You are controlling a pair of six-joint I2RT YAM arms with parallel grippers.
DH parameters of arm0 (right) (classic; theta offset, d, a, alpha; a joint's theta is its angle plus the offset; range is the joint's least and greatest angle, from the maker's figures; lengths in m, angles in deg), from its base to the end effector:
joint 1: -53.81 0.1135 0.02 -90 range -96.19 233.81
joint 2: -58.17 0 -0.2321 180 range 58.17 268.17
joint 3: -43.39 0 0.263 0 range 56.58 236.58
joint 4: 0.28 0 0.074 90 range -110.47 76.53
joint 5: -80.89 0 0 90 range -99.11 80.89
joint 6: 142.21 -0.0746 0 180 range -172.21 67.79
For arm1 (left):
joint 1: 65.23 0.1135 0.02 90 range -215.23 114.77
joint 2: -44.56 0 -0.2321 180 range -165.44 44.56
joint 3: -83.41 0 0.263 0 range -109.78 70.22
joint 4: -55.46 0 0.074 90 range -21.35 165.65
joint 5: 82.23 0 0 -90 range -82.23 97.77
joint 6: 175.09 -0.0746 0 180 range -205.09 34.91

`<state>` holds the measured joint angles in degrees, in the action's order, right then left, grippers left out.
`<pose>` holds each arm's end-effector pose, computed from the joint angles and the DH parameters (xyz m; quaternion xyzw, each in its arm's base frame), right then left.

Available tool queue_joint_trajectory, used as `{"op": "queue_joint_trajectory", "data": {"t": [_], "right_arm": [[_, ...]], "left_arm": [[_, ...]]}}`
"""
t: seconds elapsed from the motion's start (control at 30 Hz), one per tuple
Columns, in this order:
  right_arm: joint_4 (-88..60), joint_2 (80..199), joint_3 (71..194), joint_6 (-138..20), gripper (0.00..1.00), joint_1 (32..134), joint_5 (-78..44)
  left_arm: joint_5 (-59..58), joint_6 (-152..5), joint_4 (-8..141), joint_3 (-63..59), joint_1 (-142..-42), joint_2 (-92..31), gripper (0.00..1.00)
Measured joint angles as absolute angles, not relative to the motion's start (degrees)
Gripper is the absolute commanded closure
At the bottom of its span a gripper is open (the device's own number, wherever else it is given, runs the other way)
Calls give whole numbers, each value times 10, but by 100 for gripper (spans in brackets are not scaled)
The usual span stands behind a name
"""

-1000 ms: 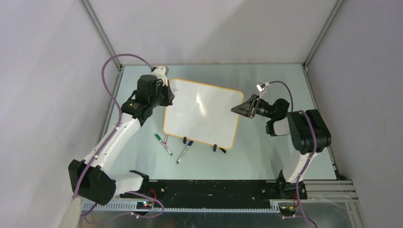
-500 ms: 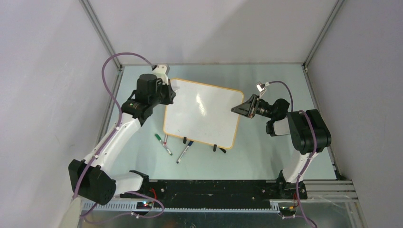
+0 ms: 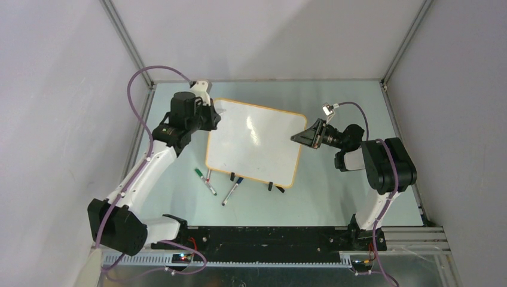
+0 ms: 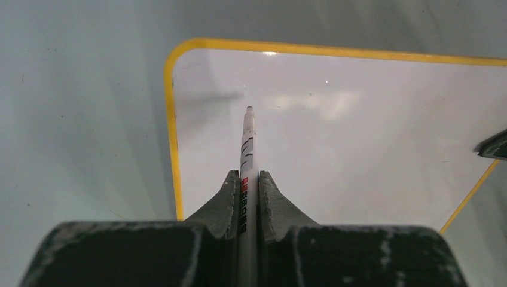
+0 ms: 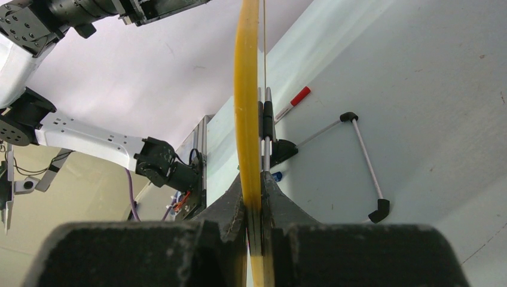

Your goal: Write a sentence on the whiteboard

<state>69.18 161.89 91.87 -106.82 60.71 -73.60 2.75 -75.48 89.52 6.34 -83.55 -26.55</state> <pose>0.3174 0.1062 0.1490 -0.1750 0.6453 0.6229 0.4060 0.3181 -0.1122 0.2906 0.0875 0.8526 -0.1604 0.4895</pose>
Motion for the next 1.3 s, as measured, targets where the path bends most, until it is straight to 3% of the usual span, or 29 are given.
{"op": "queue_joint_trajectory", "data": {"t": [0.73, 1.3], "right_arm": [[692, 1619, 919, -1068, 100, 607, -736], [692, 1619, 919, -1070, 100, 607, -736]], "left_arm": [[-34, -726, 868, 63, -793, -274, 100], [-8, -685, 864, 55, -791, -304, 100]]}}
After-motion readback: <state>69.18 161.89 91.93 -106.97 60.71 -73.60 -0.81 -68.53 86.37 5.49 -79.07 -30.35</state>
